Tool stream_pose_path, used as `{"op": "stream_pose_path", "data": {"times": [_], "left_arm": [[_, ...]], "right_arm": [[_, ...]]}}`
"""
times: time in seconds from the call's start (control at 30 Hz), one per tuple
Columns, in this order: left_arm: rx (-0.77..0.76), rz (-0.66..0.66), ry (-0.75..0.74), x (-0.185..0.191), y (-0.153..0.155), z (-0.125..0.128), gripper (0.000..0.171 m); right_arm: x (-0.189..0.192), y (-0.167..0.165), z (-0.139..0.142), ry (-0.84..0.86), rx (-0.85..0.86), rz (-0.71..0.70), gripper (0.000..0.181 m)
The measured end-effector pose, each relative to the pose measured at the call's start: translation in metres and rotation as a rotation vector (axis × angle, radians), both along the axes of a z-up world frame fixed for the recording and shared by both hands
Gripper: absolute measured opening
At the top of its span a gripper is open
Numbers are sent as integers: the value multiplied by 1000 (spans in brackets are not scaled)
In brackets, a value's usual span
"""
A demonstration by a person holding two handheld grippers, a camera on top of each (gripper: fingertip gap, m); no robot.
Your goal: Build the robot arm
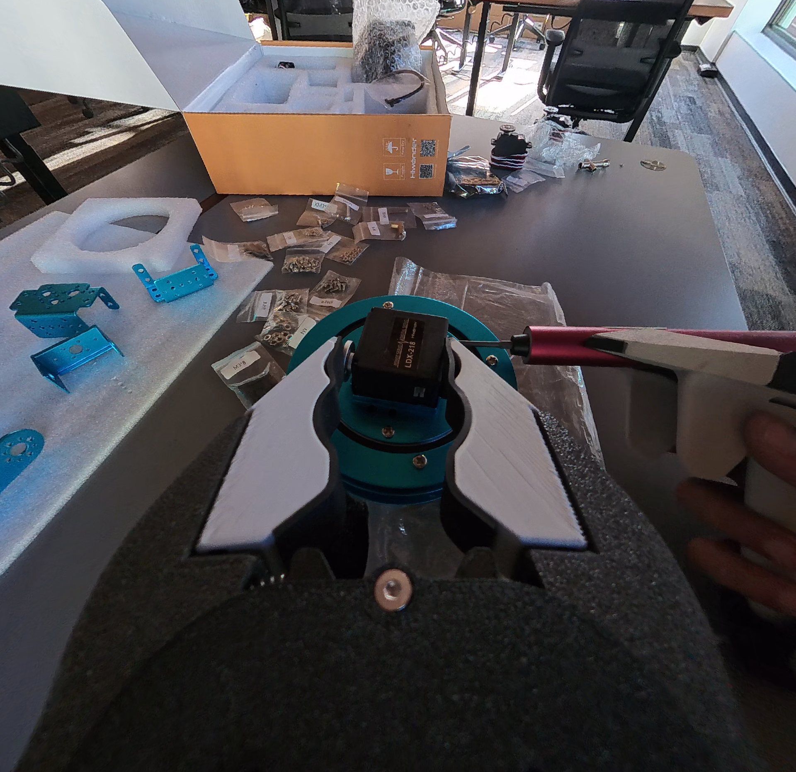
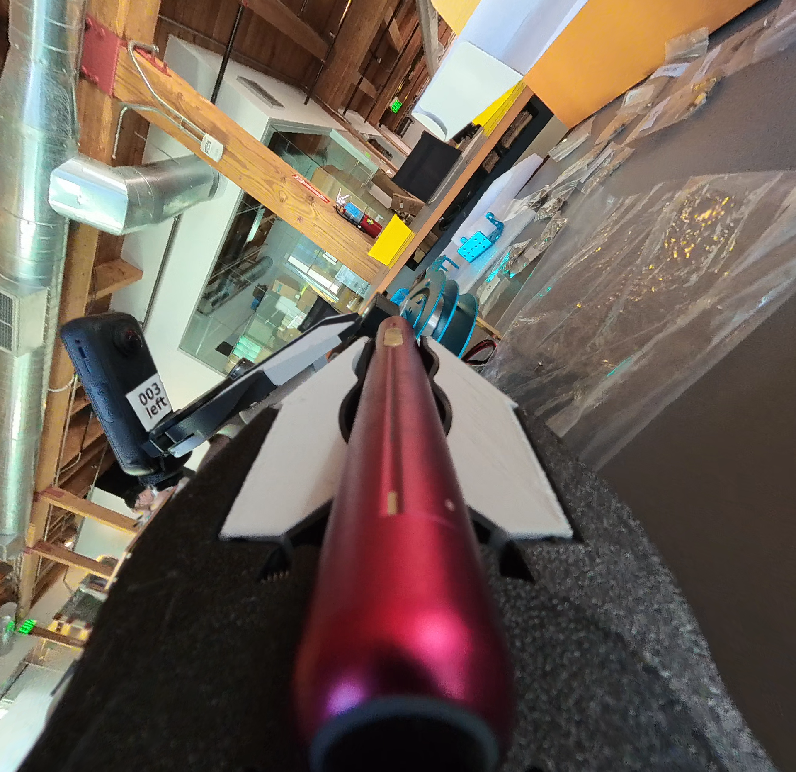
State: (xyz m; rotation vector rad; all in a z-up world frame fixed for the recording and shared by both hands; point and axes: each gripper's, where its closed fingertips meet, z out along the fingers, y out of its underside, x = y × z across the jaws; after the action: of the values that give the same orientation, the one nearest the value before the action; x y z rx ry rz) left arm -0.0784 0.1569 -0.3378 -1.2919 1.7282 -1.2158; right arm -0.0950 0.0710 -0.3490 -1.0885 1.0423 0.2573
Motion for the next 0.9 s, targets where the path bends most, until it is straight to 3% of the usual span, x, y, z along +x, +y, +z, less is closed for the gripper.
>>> {"op": "stream_pose_path", "data": {"times": [0.37, 0.5, 0.6, 0.77, 0.9], "left_arm": [[3, -6, 14, -1, 0, 0, 46], [70, -6, 32, -10, 1, 7, 51], [263, -58, 43, -33, -9, 18, 57], [789, -310, 189, -74, -33, -7, 52], [1087, -478, 143, -58, -36, -13, 50]], "right_arm": [[1, 0, 1, -18, -13, 14, 20], [2, 1, 0, -10, -8, 25, 20], [3, 1, 0, -8, -7, 26, 20], [4, 1, 0, -6, -7, 27, 20], [5, 2, -1, 4, 2, 34, 20]]}}
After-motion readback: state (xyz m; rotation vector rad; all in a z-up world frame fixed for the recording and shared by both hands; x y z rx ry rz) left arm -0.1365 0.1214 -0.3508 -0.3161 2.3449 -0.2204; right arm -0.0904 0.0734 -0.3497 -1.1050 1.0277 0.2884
